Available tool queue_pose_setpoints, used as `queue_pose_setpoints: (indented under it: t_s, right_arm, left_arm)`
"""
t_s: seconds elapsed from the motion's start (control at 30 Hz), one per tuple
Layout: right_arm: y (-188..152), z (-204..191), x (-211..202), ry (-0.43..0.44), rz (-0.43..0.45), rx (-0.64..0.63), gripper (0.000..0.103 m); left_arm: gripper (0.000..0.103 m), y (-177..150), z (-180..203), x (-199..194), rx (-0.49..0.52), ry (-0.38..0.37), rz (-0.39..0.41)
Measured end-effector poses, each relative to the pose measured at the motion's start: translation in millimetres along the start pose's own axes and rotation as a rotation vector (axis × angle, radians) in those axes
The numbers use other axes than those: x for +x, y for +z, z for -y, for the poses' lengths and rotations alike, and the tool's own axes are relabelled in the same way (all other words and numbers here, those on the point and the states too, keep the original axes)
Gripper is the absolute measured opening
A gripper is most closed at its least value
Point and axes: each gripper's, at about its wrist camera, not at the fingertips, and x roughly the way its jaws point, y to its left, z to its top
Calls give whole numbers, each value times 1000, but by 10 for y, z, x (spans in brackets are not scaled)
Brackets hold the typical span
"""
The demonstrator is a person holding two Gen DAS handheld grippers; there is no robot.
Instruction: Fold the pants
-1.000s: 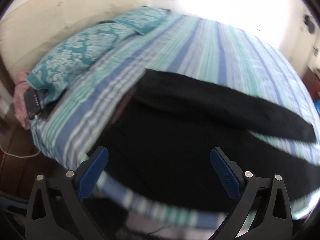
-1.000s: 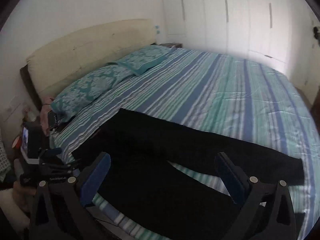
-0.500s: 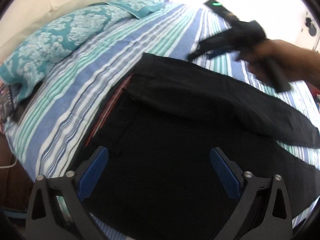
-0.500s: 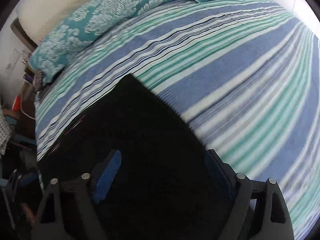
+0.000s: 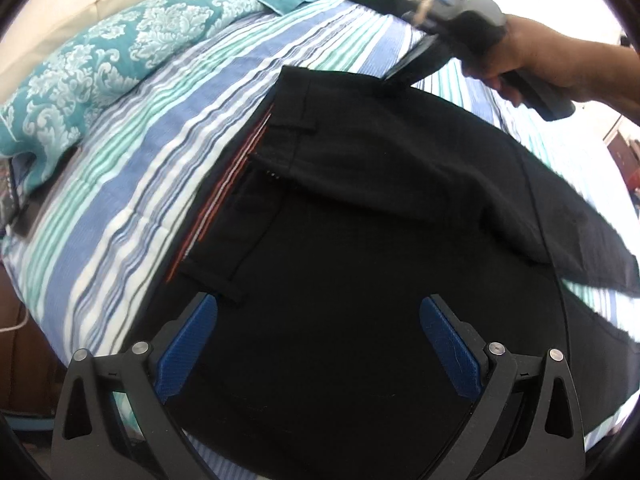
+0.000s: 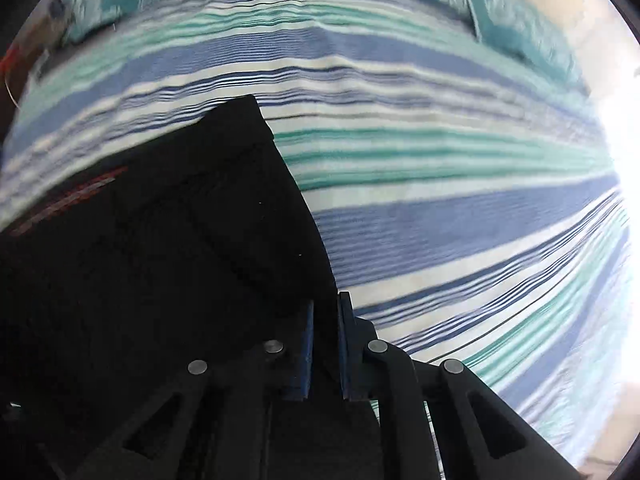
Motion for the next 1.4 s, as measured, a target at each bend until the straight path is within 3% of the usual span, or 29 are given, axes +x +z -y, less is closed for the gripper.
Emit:
queue_pose_setpoints:
  t_s: [0.1, 0.2, 0.23, 0.27, 0.33, 0.4, 0.53, 0.63, 0.8, 0.97, 1.07, 1.13, 1.17, 1.23, 1.3, 1.33, 1.37, 1.4]
  right_arm:
    - [19, -184, 220, -102, -30, -46, 10]
    - [16, -130, 247, -126, -5, 9, 14]
    - [31, -88, 217, -109, 12, 50, 20]
    - [83, -38, 183, -91, 27, 99, 36]
    - [-67, 196, -43, -51, 71, 199, 54]
    - [-321, 431, -291, -9, 109, 317, 54]
    - [-1272, 573, -779, 181, 187, 626, 55]
    - [-2196, 329, -815, 286, 153, 793, 59]
    - [-3854, 368, -554, 140, -4, 1007, 59]
    - [-5408, 838, -958, -36, 47, 1241, 58]
    - [-6362, 1096, -1289, -235, 17, 1345, 65]
    - [-6918, 1274, -1385, -378, -74, 1399, 74]
    - [-7168, 1373, -1389, -405, -114, 1426, 74]
    - [-7601, 1547, -1302, -358, -158, 1497, 74]
    - [-7862, 1650, -1109, -222, -194, 1556, 73]
    - [-7902, 1693, -1056, -180, -186, 1550, 54]
    - [-7866, 1758, -1072, -238, -199, 1509, 29]
    - [-7841, 1818, -1113, -304, -213, 1454, 19]
  left_arm:
    - [102, -25, 25, 2, 18, 33, 13]
    - [102, -55, 43, 9, 41, 52, 14]
    - [102, -60, 50, 15, 51, 57, 13]
    - [102, -60, 44, 25, 56, 62, 12]
    - [102, -60, 35, 37, 56, 72, 11]
    - [102, -37, -2, 60, 46, 73, 10]
    - [102, -49, 54, 97, 51, 65, 11]
    - [102, -107, 216, 117, 103, 68, 16]
    - [102, -279, 582, 207, 211, 98, 6]
    - [102, -384, 866, 222, 308, 113, 49]
    - [102, -420, 982, 246, 331, 107, 63]
    - [102, -431, 1012, 267, 327, 97, 65]
    - [102, -434, 1002, 262, 319, 91, 65]
    - [102, -429, 1003, 290, 305, 82, 62]
    - [102, -421, 989, 319, 286, 74, 55]
    - [102, -411, 977, 336, 276, 69, 51]
    - [102, -404, 961, 355, 261, 62, 48]
    - [102, -403, 955, 374, 249, 57, 45]
